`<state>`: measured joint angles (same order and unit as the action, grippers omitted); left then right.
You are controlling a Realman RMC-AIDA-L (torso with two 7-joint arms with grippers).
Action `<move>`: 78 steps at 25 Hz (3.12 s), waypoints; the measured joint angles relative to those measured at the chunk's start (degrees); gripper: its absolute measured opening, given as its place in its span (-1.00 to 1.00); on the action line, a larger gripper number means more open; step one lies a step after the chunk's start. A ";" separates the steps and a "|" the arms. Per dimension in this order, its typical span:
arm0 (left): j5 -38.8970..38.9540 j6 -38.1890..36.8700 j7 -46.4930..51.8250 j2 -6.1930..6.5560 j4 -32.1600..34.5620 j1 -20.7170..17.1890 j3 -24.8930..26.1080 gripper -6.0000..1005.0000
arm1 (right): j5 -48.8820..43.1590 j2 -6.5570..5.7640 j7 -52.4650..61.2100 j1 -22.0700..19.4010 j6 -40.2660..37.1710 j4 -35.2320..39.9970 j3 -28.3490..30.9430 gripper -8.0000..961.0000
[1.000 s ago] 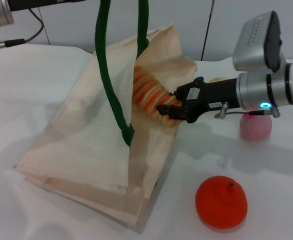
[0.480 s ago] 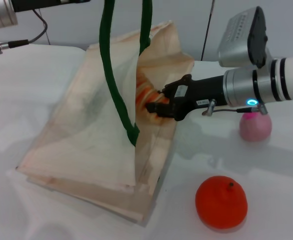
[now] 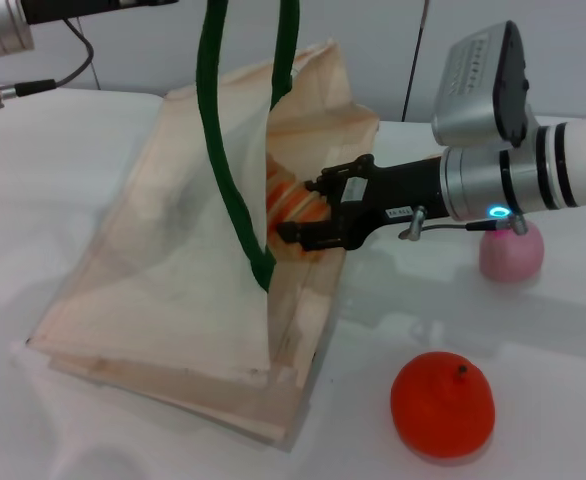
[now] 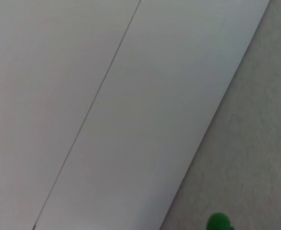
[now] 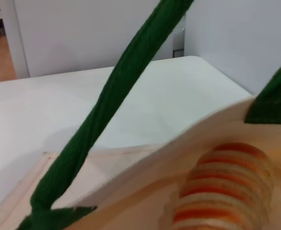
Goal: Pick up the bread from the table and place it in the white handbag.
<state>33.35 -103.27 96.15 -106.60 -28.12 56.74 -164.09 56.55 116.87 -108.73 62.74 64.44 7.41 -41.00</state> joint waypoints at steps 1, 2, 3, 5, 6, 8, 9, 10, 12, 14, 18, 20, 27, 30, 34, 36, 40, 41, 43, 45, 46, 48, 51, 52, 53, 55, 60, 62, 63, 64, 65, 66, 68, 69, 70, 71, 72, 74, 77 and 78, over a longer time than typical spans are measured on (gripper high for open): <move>0.02 0.00 0.00 0.00 0.00 -0.04 0.00 -0.80 | 0.00 -0.02 0.00 -0.12 -0.04 0.05 0.30 -0.06; 0.02 0.00 0.00 0.00 0.00 -0.06 0.00 -0.80 | -0.01 -0.02 -0.01 -0.22 -0.08 0.06 0.48 0.00; 0.02 0.00 0.00 0.02 0.00 -0.07 0.00 -0.80 | -0.01 -0.04 -0.01 -0.27 -0.11 0.06 0.63 0.05; 0.02 0.02 0.00 0.03 0.00 -0.06 0.00 -0.80 | -0.02 -0.10 -0.01 -0.37 -0.15 0.04 0.76 0.26; 0.02 0.05 0.00 0.04 0.00 -0.07 0.00 -0.80 | -0.03 -0.11 0.03 -0.38 -0.16 0.05 0.77 0.36; 0.02 0.08 0.00 0.05 0.00 -0.07 0.00 -0.80 | -0.04 -0.12 0.10 -0.39 -0.18 0.11 0.78 0.56; 0.04 0.08 0.00 0.05 0.00 -0.07 0.00 -0.80 | -0.05 -0.12 0.11 -0.41 -0.28 0.14 0.87 0.61; 0.05 0.09 0.00 0.06 0.00 -0.07 0.00 -0.80 | -0.05 -0.13 0.11 -0.44 -0.48 0.17 1.01 0.66; 0.10 0.10 0.00 0.09 0.00 -0.07 0.00 -0.80 | -0.05 -0.14 0.09 -0.78 -1.47 0.10 1.50 0.76; 0.11 0.32 0.00 0.14 0.00 -0.14 0.00 -0.80 | -0.04 -0.14 0.04 -1.62 -3.14 0.06 2.19 0.86; 0.11 1.66 0.00 0.18 0.00 -0.62 0.00 -0.80 | -0.05 -0.33 -0.03 -5.05 -6.55 0.97 4.68 0.86; 0.11 2.06 0.00 0.18 0.00 -1.11 0.00 -0.79 | -0.04 -0.49 -0.04 -7.53 -7.15 2.73 6.42 0.86; 0.21 2.79 0.00 0.26 0.00 -2.11 0.00 -0.76 | -0.03 -0.70 -3.33 -15.17 -6.95 7.91 19.95 0.86; 0.04 3.12 0.00 0.27 0.00 -2.31 0.00 -0.75 | 1.70 -0.74 -8.06 -17.14 -6.76 7.78 26.59 0.86; -0.13 3.61 0.00 0.08 0.00 -2.31 0.00 -0.74 | 7.75 -0.75 -12.40 -19.88 -5.03 7.42 29.01 0.86; -0.15 3.98 0.07 0.06 0.00 -2.30 0.00 -0.73 | 9.42 -0.76 -12.96 -20.57 -4.71 7.34 29.03 0.86; -0.40 5.05 0.70 -0.02 0.00 -2.45 0.00 -0.71 | 10.18 -0.77 -13.12 -20.92 -5.08 7.32 29.08 0.86; -0.58 5.10 0.70 -0.03 0.00 -2.47 0.00 -0.71 | 10.20 -0.77 -13.14 -20.93 -5.17 7.30 29.11 0.86; -1.26 5.34 0.47 -0.05 0.00 -2.48 0.00 -0.70 | 10.25 -0.77 -13.16 -20.95 -5.21 7.25 29.17 0.86; -1.99 6.14 0.22 -0.11 0.00 -2.39 0.00 -0.69 | 10.32 -0.77 -13.16 -20.95 -5.21 7.21 29.26 0.86; -2.60 6.73 0.20 -0.18 0.00 -2.27 0.00 -0.69 | 10.34 -0.77 -13.17 -20.96 -5.21 7.20 29.38 0.86; -3.85 7.77 0.20 -0.39 0.00 -1.98 0.00 -0.59 | 10.35 -0.77 -13.18 -20.97 -5.20 7.19 29.68 0.86; -4.64 8.98 0.20 -0.68 0.00 -1.77 0.00 -0.31 | 10.37 -0.77 -13.19 -20.99 -5.19 7.17 29.92 0.86; -4.65 9.17 0.19 -0.75 0.00 -1.75 0.00 -0.22 | 10.38 -0.77 -13.20 -20.99 -5.19 7.17 30.09 0.86; -4.59 9.33 0.17 -0.81 0.00 -1.73 0.00 -0.16 | 10.39 -0.77 -13.20 -20.99 -5.18 7.17 30.35 0.86; -4.22 9.35 0.02 -0.85 0.00 -1.72 0.00 -0.06 | 10.40 -0.73 -13.25 -21.08 -5.16 7.17 31.24 0.86; -0.55 9.24 -5.35 -1.83 -0.01 -2.09 0.00 0.20 | 10.43 -0.74 -15.11 -21.86 -4.83 7.08 33.94 0.86; 3.37 9.01 -12.37 -3.00 -0.03 -3.23 -0.01 0.35 | 10.44 -0.71 -17.53 -22.20 -4.71 6.31 36.11 0.86; 5.05 8.89 -15.05 -3.60 -0.03 -3.93 0.00 0.42 | 10.45 -0.69 -18.94 -22.32 -4.69 5.65 37.35 0.86; 8.04 8.45 -18.60 -4.31 -0.03 -4.93 0.00 0.49 | 10.43 -0.70 -20.39 -22.33 -4.67 4.99 38.44 0.86; 10.50 7.99 -21.82 -4.91 -0.02 -5.85 0.00 0.57 | 10.44 -0.72 -21.97 -22.37 -4.66 4.35 39.73 0.86; 12.34 7.59 -24.42 -5.45 -0.02 -6.64 0.00 0.64 | 10.43 -0.72 -23.34 -22.38 -4.61 3.75 40.89 0.86; 17.06 6.73 -31.33 -6.89 0.02 -8.64 -0.01 0.66 | 10.44 -0.67 -26.04 -22.50 -4.47 2.89 43.00 0.86; 19.45 6.45 -34.80 -7.68 0.03 -9.54 0.02 0.66 | 10.44 -0.66 -27.42 -22.62 -4.35 2.38 44.13 0.86; 21.12 6.30 -37.14 -8.33 0.06 -10.18 0.01 0.67 | 10.43 -0.65 -28.27 -22.74 -4.17 2.08 44.86 0.86; 21.12 6.30 -37.14 -8.33 0.06 -10.18 0.01 0.68 | 10.44 -0.64 -29.41 -22.94 -3.97 1.69 46.03 0.86; 24.73 6.14 -43.40 -9.56 1.06 -11.60 0.14 0.69 | 10.44 -0.64 -30.53 -23.12 -3.62 1.31 47.17 0.86; 28.14 6.45 -50.33 -9.80 4.68 -13.13 0.27 0.68 | 10.44 -0.64 -32.97 -23.54 -2.89 0.24 50.01 0.86; 32.98 8.43 -56.96 -9.73 10.61 -14.88 0.30 0.68 | 10.42 -0.55 -37.02 -24.83 -0.32 -1.15 54.76 0.86; 34.86 9.57 -57.99 -9.73 12.26 -15.24 0.43 0.68 | 10.42 -0.48 -38.75 -25.56 1.14 -1.72 56.98 0.86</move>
<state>68.21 -93.70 38.16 -116.33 -15.87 41.50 -163.67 66.98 116.39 -147.49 37.18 65.58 5.69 15.98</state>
